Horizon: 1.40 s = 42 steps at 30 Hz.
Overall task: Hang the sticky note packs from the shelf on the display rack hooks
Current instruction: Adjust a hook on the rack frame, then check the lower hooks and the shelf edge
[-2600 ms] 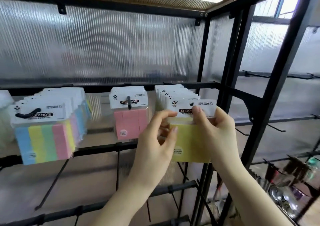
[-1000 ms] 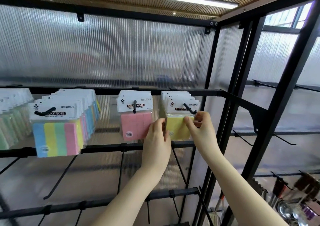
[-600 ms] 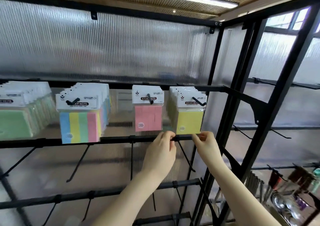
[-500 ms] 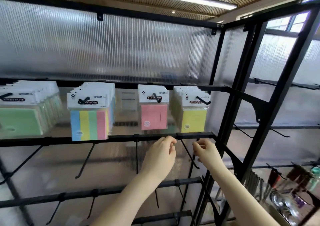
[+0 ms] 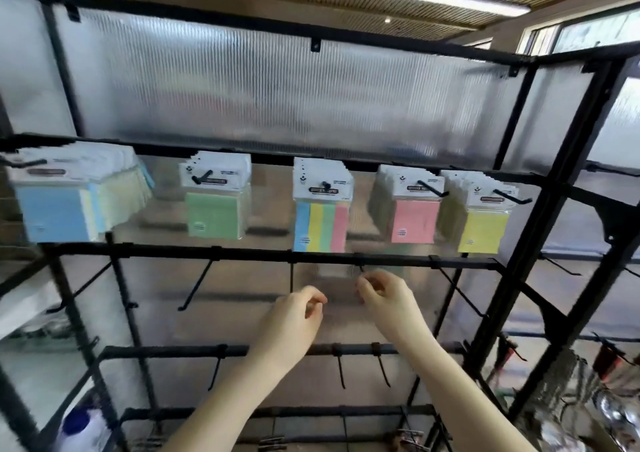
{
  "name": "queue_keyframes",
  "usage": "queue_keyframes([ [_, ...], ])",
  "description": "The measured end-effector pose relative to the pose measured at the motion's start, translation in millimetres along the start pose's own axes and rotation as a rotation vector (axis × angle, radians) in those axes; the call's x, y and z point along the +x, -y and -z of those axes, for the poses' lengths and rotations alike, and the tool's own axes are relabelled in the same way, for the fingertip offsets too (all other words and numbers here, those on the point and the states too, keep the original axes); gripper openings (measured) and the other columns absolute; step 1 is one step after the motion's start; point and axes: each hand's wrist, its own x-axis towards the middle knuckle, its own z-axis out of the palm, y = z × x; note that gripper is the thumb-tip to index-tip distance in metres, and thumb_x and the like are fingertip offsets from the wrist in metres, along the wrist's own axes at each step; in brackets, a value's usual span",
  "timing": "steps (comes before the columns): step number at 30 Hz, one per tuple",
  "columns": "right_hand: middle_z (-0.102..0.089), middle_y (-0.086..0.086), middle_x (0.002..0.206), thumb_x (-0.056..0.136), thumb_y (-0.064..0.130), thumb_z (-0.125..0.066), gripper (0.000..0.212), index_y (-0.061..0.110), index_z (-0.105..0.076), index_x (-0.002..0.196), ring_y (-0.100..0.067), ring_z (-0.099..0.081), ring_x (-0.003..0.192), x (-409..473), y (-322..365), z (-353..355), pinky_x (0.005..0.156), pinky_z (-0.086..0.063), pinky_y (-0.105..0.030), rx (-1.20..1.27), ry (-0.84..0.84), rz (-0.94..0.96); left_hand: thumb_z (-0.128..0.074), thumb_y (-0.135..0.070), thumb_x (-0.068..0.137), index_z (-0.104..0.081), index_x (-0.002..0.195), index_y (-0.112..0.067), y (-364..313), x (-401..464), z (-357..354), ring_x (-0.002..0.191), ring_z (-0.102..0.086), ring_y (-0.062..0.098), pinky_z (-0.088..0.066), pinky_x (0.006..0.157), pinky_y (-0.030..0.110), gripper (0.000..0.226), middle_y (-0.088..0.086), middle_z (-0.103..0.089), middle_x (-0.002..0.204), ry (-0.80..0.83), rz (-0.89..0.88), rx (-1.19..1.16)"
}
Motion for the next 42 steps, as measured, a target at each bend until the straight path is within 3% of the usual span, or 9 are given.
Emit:
queue_keyframes([
  [5, -0.065, 0.006, 0.08, 0.094, 0.026, -0.054, 0.017, 0.014, -0.066, 0.092, -0.011, -0.061, 0.076, -18.3, 56.9, -76.3, 0.065, -0.048, -0.023, 0.037, 0.122, 0.062, -0.049, -0.027, 0.097, -0.06, 0.113, -0.026, 57.4, -40.0, 67.9, 0.094, -0.06, 0.002, -0.05, 0.075, 0.016, 0.018, -0.01, -0.064, 0.108, -0.041, 0.116, 0.01],
  [9, -0.065, 0.002, 0.081, 0.095, 0.025, -0.051, 0.018, 0.013, -0.064, 0.091, -0.017, -0.063, 0.08, -42.7, 103.2, -142.1, 0.072, -0.051, -0.029, 0.051, 0.287, 0.163, -0.051, -0.022, 0.096, -0.063, 0.108, -0.024, 102.1, -81.0, 127.4, 0.098, -0.062, 0.006, -0.05, 0.077, 0.02, 0.017, -0.009, -0.066, 0.106, -0.149, 0.242, 0.052],
  [12, -0.064, 0.01, 0.081, 0.096, 0.023, -0.05, 0.014, 0.025, -0.059, 0.085, -0.008, -0.062, 0.076, -62.3, 135.5, -187.8, 0.067, -0.05, -0.019, 0.083, 0.396, 0.248, -0.051, -0.021, 0.096, -0.063, 0.109, -0.024, 129.8, -112.9, 167.5, 0.096, -0.063, 0.006, -0.053, 0.083, 0.029, 0.019, -0.01, -0.067, 0.107, -0.2, 0.348, 0.064],
  [15, -0.065, 0.007, 0.085, 0.096, 0.02, -0.05, 0.015, 0.018, -0.065, 0.094, -0.013, -0.063, 0.081, -80.3, 164.1, -230.4, 0.074, -0.051, -0.024, 0.102, 0.509, 0.33, -0.053, -0.024, 0.095, -0.063, 0.107, -0.029, 155.1, -143.5, 200.7, 0.095, -0.063, 0.005, -0.054, 0.083, 0.034, 0.017, -0.014, -0.068, 0.104, -0.278, 0.447, 0.097],
  [18, -0.062, 0.009, 0.08, 0.096, 0.02, -0.052, 0.014, 0.02, -0.063, 0.088, -0.012, -0.059, 0.077, -96.6, 190.9, -271.9, 0.063, -0.041, -0.01, 0.117, 0.6, 0.402, -0.055, -0.023, 0.093, -0.063, 0.1, -0.033, 177.9, -172.7, 229.6, 0.089, -0.065, 0.005, -0.054, 0.083, 0.037, 0.014, -0.015, -0.069, 0.094, -0.355, 0.533, 0.117],
  [24, -0.061, 0.009, 0.076, 0.095, 0.017, -0.051, 0.02, 0.026, -0.057, 0.078, -0.01, -0.055, 0.07, -121.7, 240.0, -354.1, 0.058, -0.037, -0.014, 0.13, 0.763, 0.47, -0.052, -0.01, 0.092, -0.058, 0.086, -0.034, 226.9, -213.9, 288.4, 0.077, -0.066, 0.015, -0.053, 0.078, 0.04, 0.026, -0.007, -0.069, 0.084, -0.472, 0.665, 0.096],
  [28, -0.069, 0.003, 0.087, 0.094, 0.017, -0.051, 0.016, 0.016, -0.066, 0.089, -0.019, -0.065, 0.084, -130.3, 267.5, -405.5, 0.079, -0.051, -0.031, 0.173, 0.835, 0.461, -0.05, -0.009, 0.09, -0.06, 0.089, -0.03, 265.0, -223.2, 321.0, 0.082, -0.066, 0.016, -0.053, 0.079, 0.039, 0.023, -0.003, -0.07, 0.087, -0.5, 0.728, 0.117],
  [33, -0.069, 0.001, 0.09, 0.095, 0.013, -0.05, 0.017, 0.016, -0.066, 0.089, -0.021, -0.064, 0.086, -124.5, 312.0, -483.4, 0.082, -0.051, -0.036, 0.246, 0.864, 0.479, -0.049, -0.008, 0.091, -0.064, 0.097, -0.02, 324.2, -223.3, 367.8, 0.085, -0.065, 0.016, -0.052, 0.08, 0.037, 0.02, -0.001, -0.07, 0.09, -0.483, 0.8, 0.185],
  [42, -0.066, 0.002, 0.083, 0.094, 0.011, -0.048, 0.019, 0.014, -0.065, 0.088, -0.02, -0.063, 0.082, -113.5, 375.0, -603.8, 0.079, -0.051, -0.033, 0.283, 0.921, 0.43, -0.045, -0.004, 0.093, -0.065, 0.106, -0.014, 414.3, -221.2, 451.8, 0.091, -0.063, 0.019, -0.05, 0.083, 0.034, 0.026, 0.0, -0.068, 0.104, -0.455, 0.882, 0.313],
])
